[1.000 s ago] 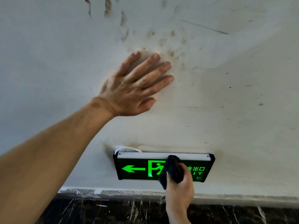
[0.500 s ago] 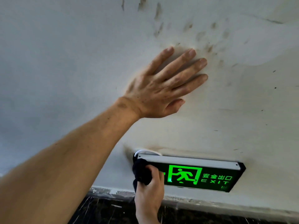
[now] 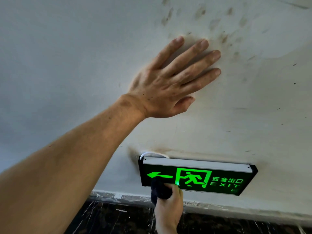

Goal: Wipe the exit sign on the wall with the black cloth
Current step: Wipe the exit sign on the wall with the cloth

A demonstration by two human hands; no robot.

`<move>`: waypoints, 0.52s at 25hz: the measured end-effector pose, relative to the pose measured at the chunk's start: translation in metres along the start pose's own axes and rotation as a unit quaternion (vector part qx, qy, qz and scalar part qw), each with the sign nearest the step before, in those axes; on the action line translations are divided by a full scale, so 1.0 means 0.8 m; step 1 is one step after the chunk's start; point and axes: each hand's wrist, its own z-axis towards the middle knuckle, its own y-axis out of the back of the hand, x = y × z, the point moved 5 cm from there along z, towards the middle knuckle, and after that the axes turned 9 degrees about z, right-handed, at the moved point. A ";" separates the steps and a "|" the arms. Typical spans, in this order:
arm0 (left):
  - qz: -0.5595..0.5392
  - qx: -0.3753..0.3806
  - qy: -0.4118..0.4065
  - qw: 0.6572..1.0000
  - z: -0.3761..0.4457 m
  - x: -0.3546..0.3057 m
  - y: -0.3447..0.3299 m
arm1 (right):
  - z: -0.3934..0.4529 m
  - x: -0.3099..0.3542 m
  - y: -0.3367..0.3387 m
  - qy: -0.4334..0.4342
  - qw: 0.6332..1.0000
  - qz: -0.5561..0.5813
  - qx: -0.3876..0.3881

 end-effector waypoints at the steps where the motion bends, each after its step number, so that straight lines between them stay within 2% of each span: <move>1: 0.003 0.000 0.000 1.000 0.000 0.000 0.000 | 0.007 -0.004 0.011 -0.009 1.000 0.007 -0.013; 4: 0.008 -0.003 0.001 1.000 -0.001 0.000 0.000 | 0.029 -0.014 0.053 -0.042 0.998 0.019 -0.047; 8: 0.021 -0.005 -0.001 1.000 -0.002 0.000 0.001 | 0.056 -0.016 0.117 -0.078 0.988 0.087 -0.102; 13: 0.027 -0.017 0.004 0.999 -0.002 0.001 0.002 | 0.092 -0.017 0.187 -0.127 0.961 0.152 -0.191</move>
